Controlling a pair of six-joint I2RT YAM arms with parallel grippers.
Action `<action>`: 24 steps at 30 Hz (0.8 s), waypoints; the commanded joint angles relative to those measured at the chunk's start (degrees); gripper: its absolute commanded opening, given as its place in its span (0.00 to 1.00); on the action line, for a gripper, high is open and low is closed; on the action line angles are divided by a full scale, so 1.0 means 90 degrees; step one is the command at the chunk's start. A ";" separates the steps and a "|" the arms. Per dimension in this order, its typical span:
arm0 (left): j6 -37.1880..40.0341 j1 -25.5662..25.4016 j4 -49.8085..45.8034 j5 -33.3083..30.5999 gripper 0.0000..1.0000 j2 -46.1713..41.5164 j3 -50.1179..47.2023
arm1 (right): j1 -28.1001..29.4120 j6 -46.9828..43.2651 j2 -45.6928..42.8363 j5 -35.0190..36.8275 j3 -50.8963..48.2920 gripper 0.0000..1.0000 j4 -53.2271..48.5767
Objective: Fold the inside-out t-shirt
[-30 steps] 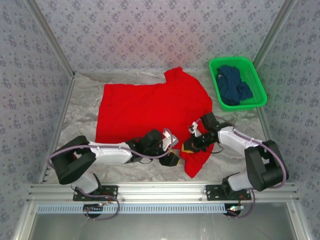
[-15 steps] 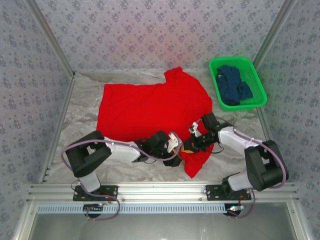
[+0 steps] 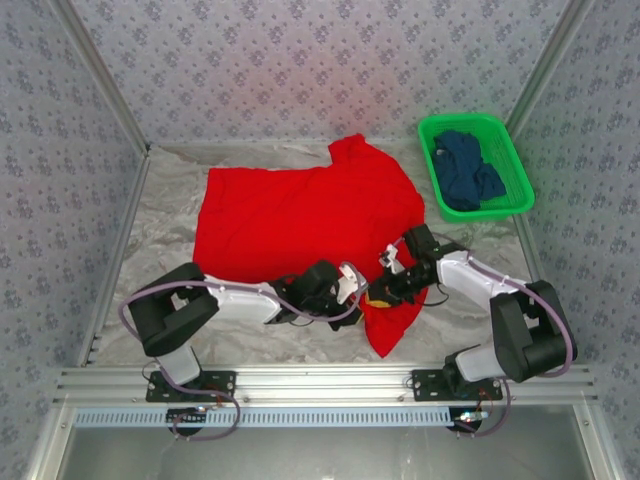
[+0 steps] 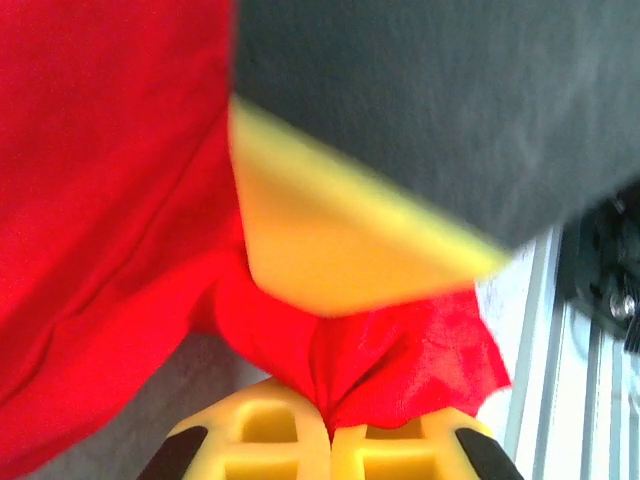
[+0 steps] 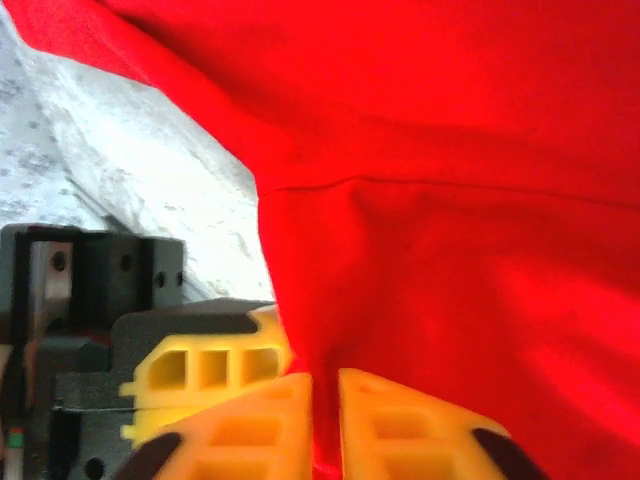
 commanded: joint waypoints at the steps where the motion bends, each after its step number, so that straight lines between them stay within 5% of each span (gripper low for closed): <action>1: 0.0349 -0.0341 -0.1758 -0.0334 0.00 -0.0450 0.0376 | -0.0050 -0.0254 -0.0130 0.0707 0.0290 0.26 -0.0727; 13: 0.0450 -0.1030 -0.4205 -0.1096 0.00 -0.0219 0.1206 | -0.0076 0.0457 0.0166 0.3324 0.0039 0.33 -0.1321; 24: 0.1238 -0.1279 -0.5295 -0.0769 0.10 0.0146 0.1963 | -0.0144 0.0324 0.1323 0.4901 0.1069 0.33 -0.1491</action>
